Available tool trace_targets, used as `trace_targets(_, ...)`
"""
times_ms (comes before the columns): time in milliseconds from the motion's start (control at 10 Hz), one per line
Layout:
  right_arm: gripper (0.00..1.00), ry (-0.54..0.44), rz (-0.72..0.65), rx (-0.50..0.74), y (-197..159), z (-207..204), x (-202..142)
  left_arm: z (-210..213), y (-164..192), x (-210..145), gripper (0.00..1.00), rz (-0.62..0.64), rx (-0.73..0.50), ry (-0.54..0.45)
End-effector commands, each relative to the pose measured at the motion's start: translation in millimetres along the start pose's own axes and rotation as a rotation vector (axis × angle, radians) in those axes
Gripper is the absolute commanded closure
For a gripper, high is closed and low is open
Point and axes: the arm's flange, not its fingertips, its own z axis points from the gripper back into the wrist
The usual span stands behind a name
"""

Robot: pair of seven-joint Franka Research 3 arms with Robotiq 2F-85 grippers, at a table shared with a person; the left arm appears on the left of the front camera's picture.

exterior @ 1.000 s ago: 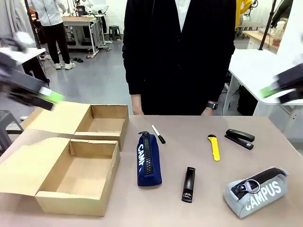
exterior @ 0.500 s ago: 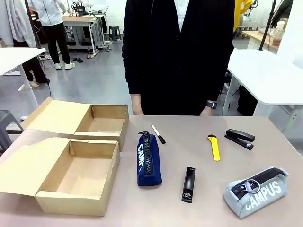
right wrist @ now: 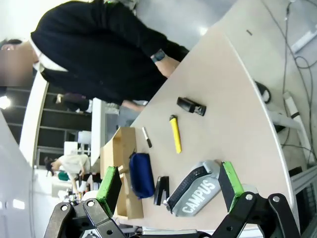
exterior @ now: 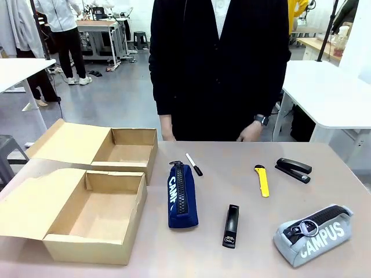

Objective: Place items inside the box.
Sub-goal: Pick up a Pencil pouch or Stapler and place it inside the Mailer Box closest to the robot.

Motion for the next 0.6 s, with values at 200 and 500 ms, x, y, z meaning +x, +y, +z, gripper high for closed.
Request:
trace_targets(200, 0.00, 0.101, 0.178, -0.045, 19, -18, -12, 4, -5, -2, 0.00, -0.038, 0.001, -0.001)
trace_targets(500, 0.00, 0.426, 0.540, -0.029, 70, -119, -29, 4, -5, -2, 0.00, -0.038, 0.001, -0.001)
